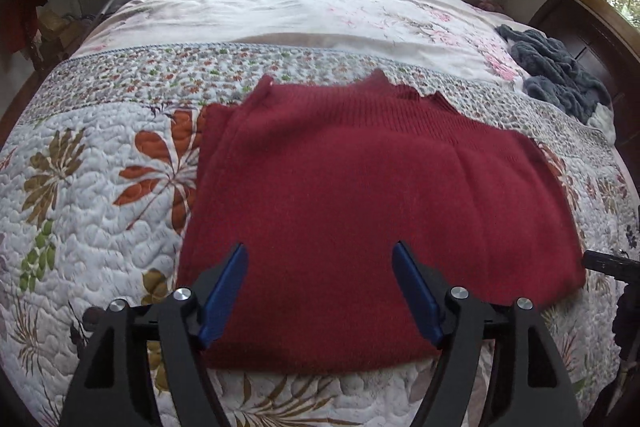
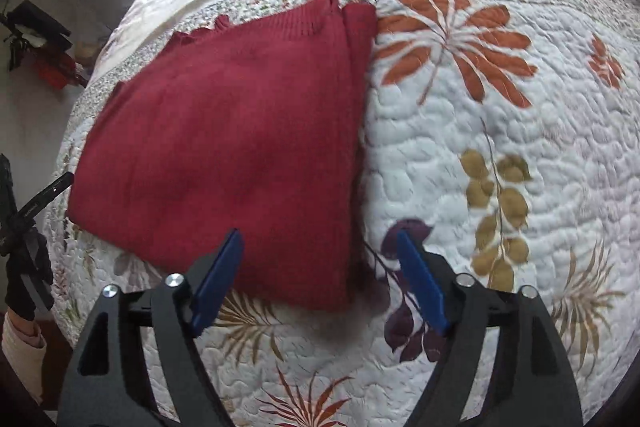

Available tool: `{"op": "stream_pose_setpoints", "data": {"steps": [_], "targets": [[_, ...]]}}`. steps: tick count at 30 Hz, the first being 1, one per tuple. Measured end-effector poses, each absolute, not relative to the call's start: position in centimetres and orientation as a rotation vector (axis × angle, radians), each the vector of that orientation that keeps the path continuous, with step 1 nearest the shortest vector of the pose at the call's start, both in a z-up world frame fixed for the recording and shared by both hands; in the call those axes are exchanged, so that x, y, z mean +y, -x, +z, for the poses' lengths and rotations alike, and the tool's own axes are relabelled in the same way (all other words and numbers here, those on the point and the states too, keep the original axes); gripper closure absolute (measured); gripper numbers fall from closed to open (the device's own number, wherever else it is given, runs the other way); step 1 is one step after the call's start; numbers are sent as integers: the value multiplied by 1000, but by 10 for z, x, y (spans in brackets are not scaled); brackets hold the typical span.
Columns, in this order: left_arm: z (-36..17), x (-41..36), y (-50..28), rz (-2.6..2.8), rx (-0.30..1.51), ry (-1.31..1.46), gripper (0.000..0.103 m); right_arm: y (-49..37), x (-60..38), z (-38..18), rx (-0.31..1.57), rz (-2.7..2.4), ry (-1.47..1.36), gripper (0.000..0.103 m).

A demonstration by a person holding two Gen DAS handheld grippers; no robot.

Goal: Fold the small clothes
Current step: 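Release the hem and flatten the folded sweater with both tools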

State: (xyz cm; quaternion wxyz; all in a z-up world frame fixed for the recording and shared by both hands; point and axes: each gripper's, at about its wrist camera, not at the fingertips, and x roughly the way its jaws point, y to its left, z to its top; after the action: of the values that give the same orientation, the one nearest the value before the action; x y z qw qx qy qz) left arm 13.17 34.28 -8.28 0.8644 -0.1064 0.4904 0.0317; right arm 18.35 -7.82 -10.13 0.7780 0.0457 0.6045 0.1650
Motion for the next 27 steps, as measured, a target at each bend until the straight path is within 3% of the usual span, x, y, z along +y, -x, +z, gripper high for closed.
{"op": "stream_pose_setpoints", "data": {"steps": [3,5,8,9,10,16,27], "targets": [[-96,344,-126,84,1060,242,28,-179,-75,-107,1318,354,-97,19],[-100,344,-123,99,1064,231,28,-178,-70,-108,1302,343,-61,24],[-101,342,-121,105,1070,219,28,-183,-66,-107,1300,318,-26,59],[-99,342,-120,103,1068,220,28,-184,-67,-105,1305,340,-46,82],[-96,341,-118,99,1062,219,28,-185,-70,-103,1323,380,-94,94],[-87,340,-113,92,1042,195,28,-181,-70,-87,1277,388,-56,95],[-121,346,-113,102,1097,160,28,-185,-77,-130,1363,331,-69,94]]}}
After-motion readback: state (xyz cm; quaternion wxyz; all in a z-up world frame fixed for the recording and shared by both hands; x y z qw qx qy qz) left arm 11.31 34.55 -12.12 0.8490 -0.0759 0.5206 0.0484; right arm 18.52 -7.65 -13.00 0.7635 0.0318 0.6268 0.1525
